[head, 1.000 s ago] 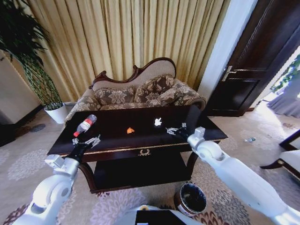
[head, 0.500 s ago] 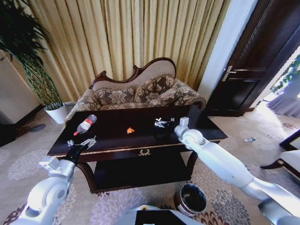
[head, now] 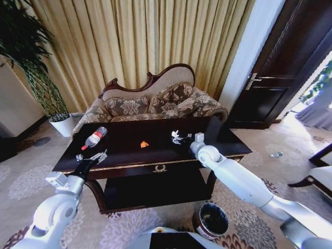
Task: Move to the front of the table and place the trash on the table into the trash bin.
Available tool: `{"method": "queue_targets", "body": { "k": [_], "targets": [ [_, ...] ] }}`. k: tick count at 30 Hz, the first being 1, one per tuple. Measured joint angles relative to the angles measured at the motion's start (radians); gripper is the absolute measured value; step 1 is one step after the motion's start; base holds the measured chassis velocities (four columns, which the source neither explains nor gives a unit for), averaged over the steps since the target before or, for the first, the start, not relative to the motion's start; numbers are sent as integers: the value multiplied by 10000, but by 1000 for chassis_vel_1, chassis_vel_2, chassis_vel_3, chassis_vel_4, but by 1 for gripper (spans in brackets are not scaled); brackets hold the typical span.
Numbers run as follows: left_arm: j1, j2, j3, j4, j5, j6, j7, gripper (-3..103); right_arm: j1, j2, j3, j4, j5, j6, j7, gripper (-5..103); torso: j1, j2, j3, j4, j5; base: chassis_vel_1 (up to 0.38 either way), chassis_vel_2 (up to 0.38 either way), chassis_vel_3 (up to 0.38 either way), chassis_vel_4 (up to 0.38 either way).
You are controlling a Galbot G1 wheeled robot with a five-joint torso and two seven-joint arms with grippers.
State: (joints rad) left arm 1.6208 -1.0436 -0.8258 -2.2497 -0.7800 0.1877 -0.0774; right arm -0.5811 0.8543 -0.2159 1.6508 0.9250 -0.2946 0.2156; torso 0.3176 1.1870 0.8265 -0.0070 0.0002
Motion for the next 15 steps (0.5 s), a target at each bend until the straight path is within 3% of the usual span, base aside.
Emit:
{"method": "queue_targets", "body": {
  "k": [7, 9, 10, 12, 14, 15],
  "targets": [
    [-98, 41, 11, 117, -48, -13, -6, 100, 118, 22, -199, -41, -96, 12, 179, 57, 0, 1, 0, 0, 0, 0, 0, 0, 0],
    [-127, 52, 9, 147, -76, -15, -6, 100, 139, 32, -234, -44, -102, 16, 196, 57, 0, 0, 0, 1, 0, 0, 0, 0, 0],
    [-161, 67, 8, 179, -108, -16, -6, 100, 167, 43, -278, -48, -106, 20, 223, 46, 0, 0, 0, 0, 0, 0, 0, 0, 0],
    [-188, 79, 8, 205, -126, -17, -6, 100, 188, 54, -303, -53, -108, 23, 241, 46, 0, 0, 0, 0, 0, 0, 0, 0, 0],
    [-251, 97, 9, 269, -139, -18, -6, 100, 235, 83, -344, -68, -109, 28, 302, 35, 0, 0, 0, 0, 0, 0, 0, 0, 0],
    [-251, 97, 9, 269, -139, -18, -6, 100, 235, 83, -344, -68, -109, 28, 302, 35, 0, 0, 0, 0, 0, 0, 0, 0, 0]
  ]
}}
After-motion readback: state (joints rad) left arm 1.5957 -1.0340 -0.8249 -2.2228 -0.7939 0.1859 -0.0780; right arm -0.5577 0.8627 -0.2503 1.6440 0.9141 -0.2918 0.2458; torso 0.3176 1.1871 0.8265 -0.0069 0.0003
